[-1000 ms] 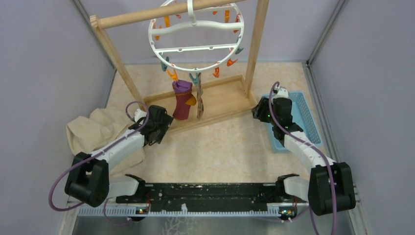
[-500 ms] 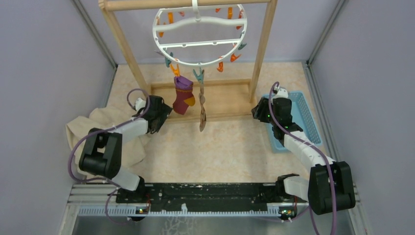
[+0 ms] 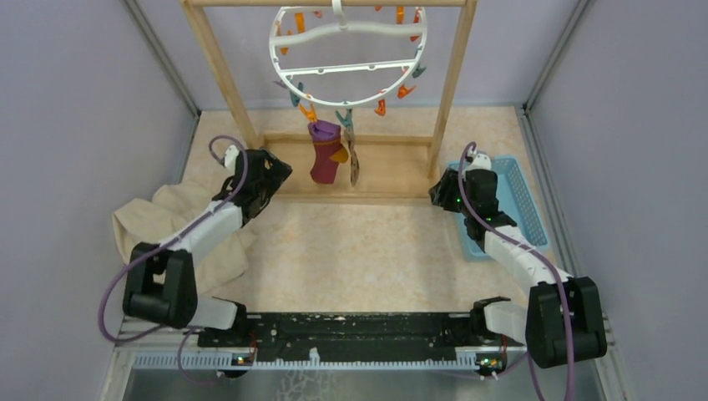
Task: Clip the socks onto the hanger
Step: Move the clothesline to the center of the board, then reset both arms
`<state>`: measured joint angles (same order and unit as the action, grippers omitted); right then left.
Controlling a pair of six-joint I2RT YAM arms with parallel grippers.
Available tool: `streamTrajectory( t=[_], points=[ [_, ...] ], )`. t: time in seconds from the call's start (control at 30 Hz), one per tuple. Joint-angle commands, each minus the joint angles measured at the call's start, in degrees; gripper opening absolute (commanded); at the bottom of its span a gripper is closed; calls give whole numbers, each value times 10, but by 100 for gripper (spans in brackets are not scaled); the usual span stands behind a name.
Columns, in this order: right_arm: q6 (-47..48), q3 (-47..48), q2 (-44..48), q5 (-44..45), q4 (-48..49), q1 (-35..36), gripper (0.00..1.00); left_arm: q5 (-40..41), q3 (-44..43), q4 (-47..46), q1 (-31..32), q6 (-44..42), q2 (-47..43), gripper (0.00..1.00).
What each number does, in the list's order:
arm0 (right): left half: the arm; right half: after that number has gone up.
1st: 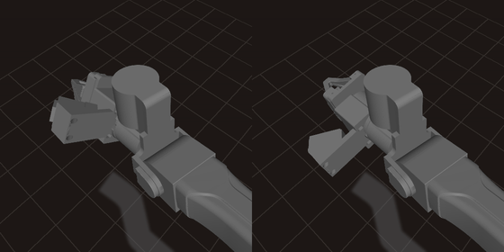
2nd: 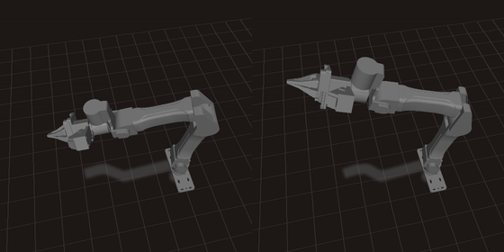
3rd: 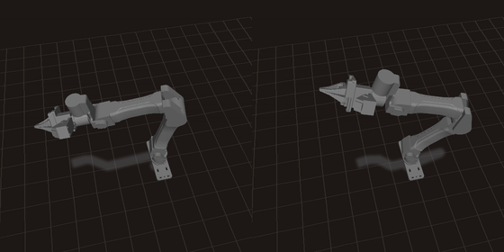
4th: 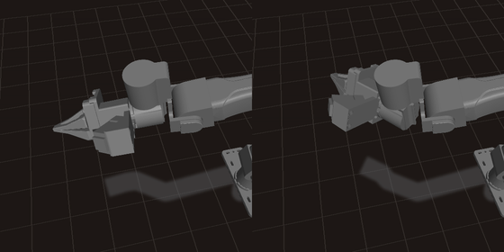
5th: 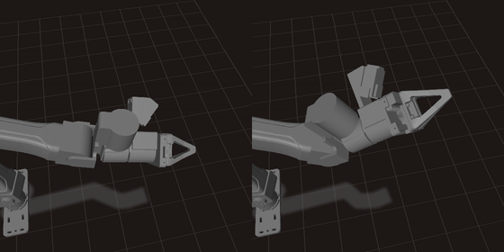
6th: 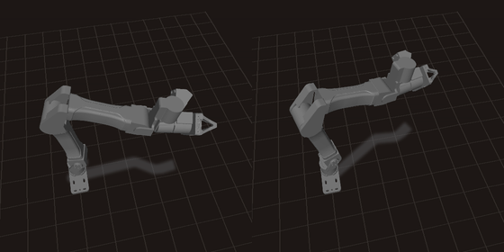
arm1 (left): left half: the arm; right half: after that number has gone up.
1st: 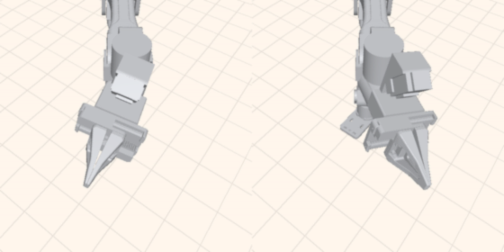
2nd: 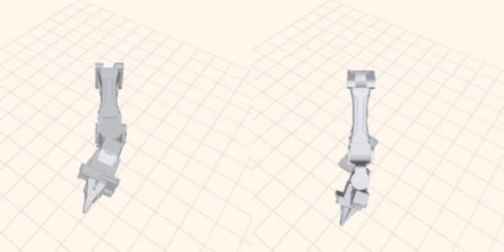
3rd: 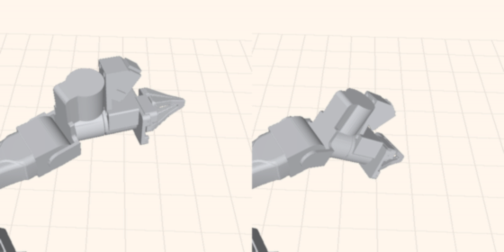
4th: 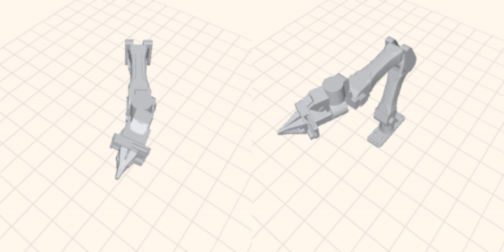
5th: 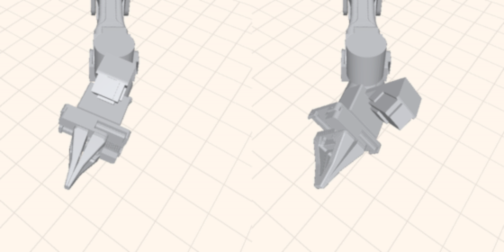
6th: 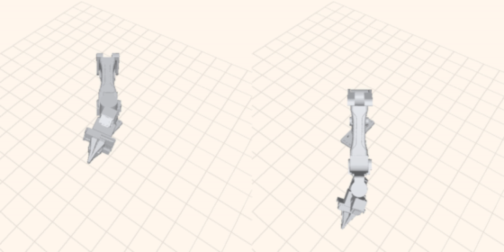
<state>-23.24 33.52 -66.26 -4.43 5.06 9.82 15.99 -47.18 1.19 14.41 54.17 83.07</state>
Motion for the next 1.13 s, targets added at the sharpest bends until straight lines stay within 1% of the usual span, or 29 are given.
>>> streamTrajectory(
  t=[0.0,0.1,0.2,0.3,0.37,0.47,0.63,0.83,1.0,1.1],
  points=[
    [-10,-12,25,-10,25,-4,49,2,30,-15,10,-89,-105,99],
    [-8,-18,32,-21,28,-4,49,27,77,-26,23,-147,-186,99],
    [-10,-24,36,-25,33,-4,49,30,95,-15,25,-168,-255,99],
    [-11,-28,38,-26,31,-4,49,27,72,40,27,-188,-305,99],
    [-11,-32,42,-27,30,-4,49,28,50,80,27,-195,-323,99],
    [-11,-34,52,-23,21,-4,49,27,33,101,27,-207,-350,99],
    [-8,-48,71,-17,20,-4,49,38,36,116,27,-231,-379,99],
    [-15,-41,46,-38,31,-4,49,35,54,89,27,-232,-382,99],
    [-16,-44,38,-34,36,-4,49,33,52,98,27,-233,-376,99],
    [-14,-43,35,-35,37,-4,49,30,55,99,27,-232,-387,99]
  ],
)
